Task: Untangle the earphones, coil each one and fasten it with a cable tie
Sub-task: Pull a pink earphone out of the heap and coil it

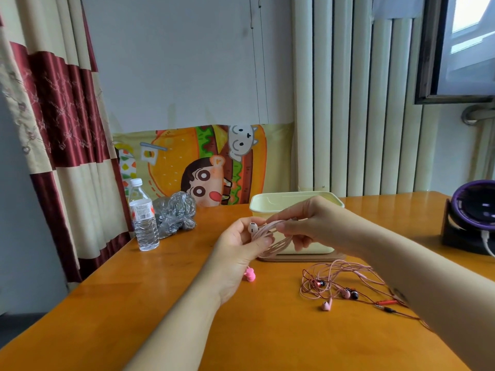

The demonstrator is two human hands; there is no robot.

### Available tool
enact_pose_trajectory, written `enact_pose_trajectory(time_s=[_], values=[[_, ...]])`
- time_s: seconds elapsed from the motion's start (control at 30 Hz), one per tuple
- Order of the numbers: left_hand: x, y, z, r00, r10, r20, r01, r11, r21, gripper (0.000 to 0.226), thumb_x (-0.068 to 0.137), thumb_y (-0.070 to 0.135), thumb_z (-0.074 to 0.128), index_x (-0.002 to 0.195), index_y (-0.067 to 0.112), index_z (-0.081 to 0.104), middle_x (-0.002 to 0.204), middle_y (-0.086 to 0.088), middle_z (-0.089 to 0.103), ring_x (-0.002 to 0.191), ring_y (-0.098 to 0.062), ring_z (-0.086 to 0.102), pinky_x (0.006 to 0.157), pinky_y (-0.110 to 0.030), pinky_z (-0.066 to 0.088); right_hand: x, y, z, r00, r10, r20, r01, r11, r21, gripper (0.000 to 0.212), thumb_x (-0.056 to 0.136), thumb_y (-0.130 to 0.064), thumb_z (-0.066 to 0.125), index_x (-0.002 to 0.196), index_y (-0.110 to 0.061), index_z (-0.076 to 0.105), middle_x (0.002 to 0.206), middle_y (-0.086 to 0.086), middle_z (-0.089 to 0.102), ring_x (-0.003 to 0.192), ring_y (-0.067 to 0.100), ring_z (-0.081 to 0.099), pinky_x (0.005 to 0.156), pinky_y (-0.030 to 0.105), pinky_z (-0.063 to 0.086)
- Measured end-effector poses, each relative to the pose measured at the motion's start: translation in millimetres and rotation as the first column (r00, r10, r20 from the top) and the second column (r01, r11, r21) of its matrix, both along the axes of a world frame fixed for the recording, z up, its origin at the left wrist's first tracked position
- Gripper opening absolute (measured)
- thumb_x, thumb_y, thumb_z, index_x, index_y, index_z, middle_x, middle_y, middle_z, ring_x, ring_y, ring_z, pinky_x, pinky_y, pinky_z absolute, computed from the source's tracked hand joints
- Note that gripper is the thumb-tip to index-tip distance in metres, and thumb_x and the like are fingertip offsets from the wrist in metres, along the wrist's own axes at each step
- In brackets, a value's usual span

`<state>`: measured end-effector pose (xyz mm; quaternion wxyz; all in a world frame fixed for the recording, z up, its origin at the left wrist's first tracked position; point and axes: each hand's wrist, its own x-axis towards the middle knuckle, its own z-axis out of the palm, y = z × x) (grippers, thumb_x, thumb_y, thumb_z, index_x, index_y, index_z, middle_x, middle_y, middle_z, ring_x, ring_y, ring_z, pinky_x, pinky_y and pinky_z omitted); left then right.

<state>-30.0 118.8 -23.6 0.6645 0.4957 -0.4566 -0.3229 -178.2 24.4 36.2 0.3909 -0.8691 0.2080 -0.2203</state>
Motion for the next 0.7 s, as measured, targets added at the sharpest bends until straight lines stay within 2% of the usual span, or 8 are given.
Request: enact_pose_trajectory(time_s=[0.13, 0.2, 0.27, 0.37, 0.5, 0.53, 0.6, 0.7], values=[[-2.9, -1.6, 2.1, 0.996, 0.068, 0.065, -0.069, 0.997, 0.023, 0.032, 0.085, -0.005, 0.061, 0.101, 0.022, 0.063, 0.100, -0.008, 0.069, 0.093, -0.029, 0.067, 0.091, -0.064, 0.040, 2.1, 3.5, 4.1, 0.998, -0.054, -0.040, 0.048, 0.989, -0.142, 0.018, 0.090, -0.022, 0.061, 0.104, -0.026, 0.072, 0.053, -0.007, 0.061, 0.047, 0.001, 0.051, 0.050, 0.010, 0.042], [-6.4, -2.4, 1.0, 0.997, 0.048, 0.059, -0.049, 0.999, 0.011, 0.030, 0.089, -0.007, 0.055, 0.104, 0.018, 0.059, 0.094, -0.008, 0.067, 0.080, -0.018, 0.069, 0.078, -0.050, 0.055, 4.6, 4.2, 6.4, 0.995, -0.069, -0.079, 0.050, 0.973, -0.225, 0.019, 0.091, -0.023, 0.060, 0.105, -0.026, 0.072, 0.048, -0.011, 0.057, 0.044, 0.000, 0.050, 0.047, 0.009, 0.039], [-11.5, -2.8, 1.2, 0.998, 0.035, 0.044, -0.035, 0.999, -0.003, 0.026, 0.093, -0.006, 0.050, 0.107, 0.015, 0.056, 0.086, -0.007, 0.064, 0.072, -0.014, 0.067, 0.068, -0.035, 0.057, 6.3, 4.6, 9.0, 0.991, -0.077, -0.113, 0.044, 0.960, -0.275, 0.020, 0.091, -0.023, 0.060, 0.107, -0.025, 0.071, 0.045, -0.013, 0.055, 0.041, -0.001, 0.049, 0.047, 0.008, 0.039], [-17.7, -4.0, 0.6, 0.992, 0.106, 0.071, -0.105, 0.994, -0.026, 0.023, 0.097, 0.001, 0.046, 0.111, 0.017, 0.053, 0.077, 0.000, 0.067, 0.066, -0.014, 0.068, 0.069, -0.035, 0.059, 7.9, 4.5, 12.8, 0.986, -0.079, -0.149, 0.030, 0.953, -0.302, 0.020, 0.091, -0.022, 0.059, 0.108, -0.025, 0.071, 0.040, -0.016, 0.053, 0.040, -0.001, 0.048, 0.047, 0.006, 0.039], [-18.2, -8.8, -2.1, 0.928, 0.293, 0.230, -0.290, 0.956, -0.047, 0.023, 0.097, 0.009, 0.048, 0.109, 0.029, 0.051, 0.072, 0.012, 0.071, 0.065, -0.008, 0.068, 0.072, -0.041, 0.058, 11.5, 5.9, 13.9, 0.984, -0.080, -0.161, 0.022, 0.941, -0.338, 0.020, 0.091, -0.025, 0.059, 0.106, -0.025, 0.072, 0.043, -0.013, 0.053, 0.041, 0.000, 0.049, 0.047, 0.007, 0.040], [-18.8, -9.4, -2.2, 0.941, 0.286, 0.180, -0.284, 0.958, -0.037, 0.026, 0.096, 0.004, 0.049, 0.109, 0.027, 0.051, 0.074, 0.006, 0.071, 0.066, -0.008, 0.068, 0.073, -0.040, 0.059, 11.9, 6.0, 14.0, 0.983, -0.087, -0.161, 0.027, 0.939, -0.343, 0.020, 0.091, -0.024, 0.059, 0.107, -0.025, 0.072, 0.045, -0.013, 0.054, 0.041, 0.000, 0.049, 0.047, 0.007, 0.040], [-18.7, -9.2, -0.8, 0.985, 0.153, -0.079, -0.154, 0.988, -0.015, 0.035, 0.091, -0.008, 0.051, 0.112, 0.020, 0.053, 0.093, -0.005, 0.068, 0.077, -0.015, 0.067, 0.068, -0.031, 0.058, 11.9, 4.8, 15.1, 0.981, -0.102, -0.163, 0.039, 0.936, -0.350, 0.020, 0.092, -0.022, 0.058, 0.107, -0.024, 0.072, 0.049, -0.012, 0.055, 0.042, 0.000, 0.050, 0.047, 0.006, 0.040], [-14.8, -5.3, 1.4, 0.850, -0.163, -0.501, 0.127, 0.986, -0.105, 0.051, 0.073, -0.012, 0.057, 0.118, 0.012, 0.054, 0.099, -0.008, 0.062, 0.096, -0.026, 0.063, 0.061, -0.028, 0.057, 9.4, 1.2, 18.0, 0.978, -0.106, -0.179, 0.038, 0.936, -0.349, 0.021, 0.092, -0.018, 0.058, 0.107, -0.022, 0.073, 0.047, -0.011, 0.055, 0.041, -0.001, 0.050, 0.045, 0.007, 0.038]])
